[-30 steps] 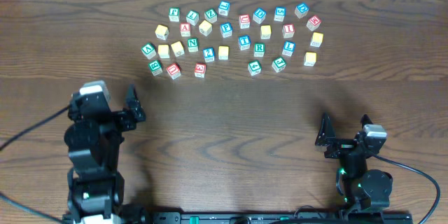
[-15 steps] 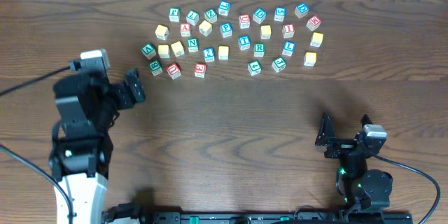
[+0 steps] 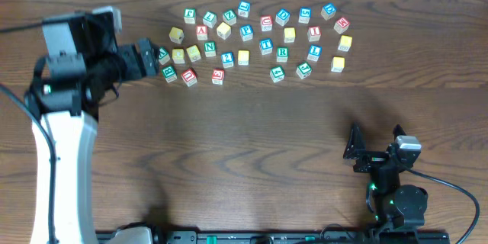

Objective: Spell out CORL

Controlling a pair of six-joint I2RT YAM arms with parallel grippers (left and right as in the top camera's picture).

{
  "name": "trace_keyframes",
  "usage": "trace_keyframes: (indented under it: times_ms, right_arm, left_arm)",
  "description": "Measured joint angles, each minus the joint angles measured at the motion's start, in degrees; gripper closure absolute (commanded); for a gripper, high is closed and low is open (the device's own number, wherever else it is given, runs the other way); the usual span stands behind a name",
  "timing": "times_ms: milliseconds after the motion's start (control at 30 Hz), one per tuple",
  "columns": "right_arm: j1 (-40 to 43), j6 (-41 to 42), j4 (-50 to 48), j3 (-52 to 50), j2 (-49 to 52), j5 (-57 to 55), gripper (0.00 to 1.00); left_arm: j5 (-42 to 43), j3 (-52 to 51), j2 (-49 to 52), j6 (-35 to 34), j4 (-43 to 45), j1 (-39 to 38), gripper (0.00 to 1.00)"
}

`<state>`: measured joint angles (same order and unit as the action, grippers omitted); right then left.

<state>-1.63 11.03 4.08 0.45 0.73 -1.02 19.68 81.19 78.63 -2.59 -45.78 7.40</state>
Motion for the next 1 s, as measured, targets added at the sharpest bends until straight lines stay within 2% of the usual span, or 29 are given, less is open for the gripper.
trace_keyframes:
  times_ms: [100, 233, 1000]
  right_arm:
    - [0.00, 0.00, 0.00, 0.00, 0.00, -0.02, 0.01]
    - [0.00, 0.00, -0.02, 0.00, 0.00, -0.02, 0.01]
    - [0.00, 0.00, -0.02, 0.00, 0.00, -0.02, 0.01]
  left_arm:
    - [0.79, 7.32, 5.20, 1.29, -6.34, -0.48, 0.03]
    - [1.01, 13.33, 8.92, 3.37, -9.84, -2.82, 0.03]
    - [1.01, 14.01, 9.25, 4.37, -11.32, -4.52, 0.03]
